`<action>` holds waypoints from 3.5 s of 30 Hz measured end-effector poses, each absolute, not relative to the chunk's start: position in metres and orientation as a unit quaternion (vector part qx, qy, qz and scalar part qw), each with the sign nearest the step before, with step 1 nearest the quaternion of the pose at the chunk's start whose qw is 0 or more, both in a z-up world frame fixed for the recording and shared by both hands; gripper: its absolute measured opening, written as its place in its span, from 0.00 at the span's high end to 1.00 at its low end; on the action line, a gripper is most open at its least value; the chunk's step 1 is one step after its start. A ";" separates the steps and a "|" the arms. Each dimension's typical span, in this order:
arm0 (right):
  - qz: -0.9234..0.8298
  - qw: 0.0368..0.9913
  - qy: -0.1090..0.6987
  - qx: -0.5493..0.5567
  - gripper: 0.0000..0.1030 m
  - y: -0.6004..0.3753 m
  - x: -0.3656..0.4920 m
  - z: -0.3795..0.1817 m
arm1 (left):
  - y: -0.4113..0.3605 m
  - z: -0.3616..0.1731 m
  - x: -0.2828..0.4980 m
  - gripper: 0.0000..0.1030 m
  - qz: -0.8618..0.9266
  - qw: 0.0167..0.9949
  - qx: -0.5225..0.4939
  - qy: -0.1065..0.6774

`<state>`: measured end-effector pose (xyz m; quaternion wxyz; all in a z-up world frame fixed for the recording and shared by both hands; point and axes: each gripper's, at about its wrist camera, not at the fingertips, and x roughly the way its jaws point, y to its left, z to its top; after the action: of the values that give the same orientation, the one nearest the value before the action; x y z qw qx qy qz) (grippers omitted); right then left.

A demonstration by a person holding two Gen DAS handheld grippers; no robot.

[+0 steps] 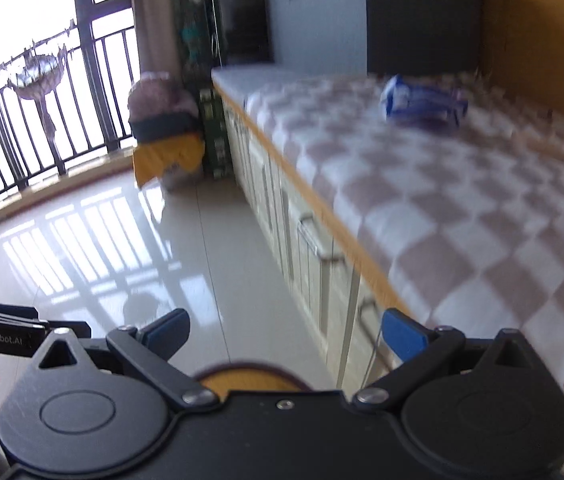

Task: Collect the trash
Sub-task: 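Raise both tools from the wastebasket back toward the bench, then grasp the blue-and-white wrapper with the left tool, then grasp the tan cardboard strip with the right tool while the left tool holds the wrapper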

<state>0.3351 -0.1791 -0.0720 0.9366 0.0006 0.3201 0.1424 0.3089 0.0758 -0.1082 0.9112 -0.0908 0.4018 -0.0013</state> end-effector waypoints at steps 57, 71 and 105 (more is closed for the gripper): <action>0.099 0.954 0.212 0.190 0.00 -0.453 0.583 -0.071 | -0.199 -0.028 0.622 0.00 -0.353 0.895 0.174 0.212; 0.080 0.967 0.199 0.134 0.00 -0.464 0.565 -0.059 | -0.255 -0.050 0.621 0.18 -0.358 0.817 0.371 0.260; 0.079 0.943 0.266 0.182 0.32 -0.503 0.602 -0.077 | -0.222 -0.028 0.558 0.74 -0.238 0.918 0.126 0.290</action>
<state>0.6023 -0.5028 -0.0768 0.9434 0.1819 0.2657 0.0794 0.5577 -0.2224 -0.0276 0.9182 0.1264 0.2901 -0.2383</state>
